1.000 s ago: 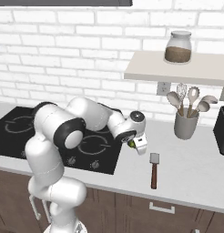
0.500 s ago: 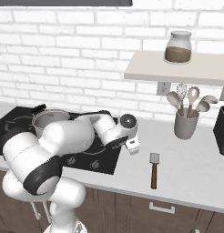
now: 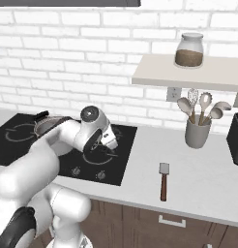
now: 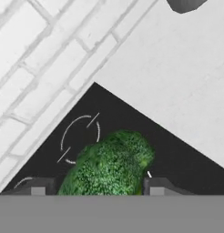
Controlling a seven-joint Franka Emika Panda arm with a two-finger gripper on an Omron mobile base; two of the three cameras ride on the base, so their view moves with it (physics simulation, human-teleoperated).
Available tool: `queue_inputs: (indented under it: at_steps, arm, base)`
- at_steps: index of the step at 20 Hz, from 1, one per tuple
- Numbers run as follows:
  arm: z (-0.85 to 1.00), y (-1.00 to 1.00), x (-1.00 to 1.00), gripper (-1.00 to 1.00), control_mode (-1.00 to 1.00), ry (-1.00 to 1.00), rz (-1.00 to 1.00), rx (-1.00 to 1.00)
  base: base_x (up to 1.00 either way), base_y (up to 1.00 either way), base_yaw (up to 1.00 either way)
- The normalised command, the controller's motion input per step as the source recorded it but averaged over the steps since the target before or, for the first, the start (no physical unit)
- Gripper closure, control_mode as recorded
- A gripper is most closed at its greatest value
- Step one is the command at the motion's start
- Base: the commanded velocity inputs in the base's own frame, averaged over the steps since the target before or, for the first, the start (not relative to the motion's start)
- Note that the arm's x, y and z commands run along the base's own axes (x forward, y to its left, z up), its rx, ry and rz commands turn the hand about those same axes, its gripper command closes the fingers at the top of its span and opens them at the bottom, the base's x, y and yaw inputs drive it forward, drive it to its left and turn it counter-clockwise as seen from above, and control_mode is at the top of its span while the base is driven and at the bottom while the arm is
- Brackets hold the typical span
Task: Put the broccoli and broccoli in the pot. Retrieve the spatula and lightly stir the vegetables in the pot.
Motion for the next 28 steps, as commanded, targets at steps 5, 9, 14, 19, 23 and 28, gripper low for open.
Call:
queue_inputs:
  at_steps: [5,9,14,19,23,28]
  arm:
    - [1.00,0.93,0.28,1.00,-1.00,0.13,0.17,0.01]
    - [0.57,1.00,0.42,1.00,-1.00,0.33,0.21,0.05]
    - [0.05,1.00,0.16,1.00,-1.00,0.37,0.20,0.00]
    - [-0.38,0.80,0.12,1.00,-1.00,0.21,0.10,-0.01]
    - [-0.51,0.46,0.34,1.00,-1.00,0.13,0.03,0.00]
    - [-0.90,0.22,0.25,1.00,-1.00,0.11,0.03,0.00]
  base:
    - [0.00,0.00,0.00]
    - [0.00,0.00,0.00]
    - [0.00,0.00,0.00]
    - [0.00,0.00,0.00]
    - [0.00,0.00,0.00]
    - [0.00,0.00,0.00]
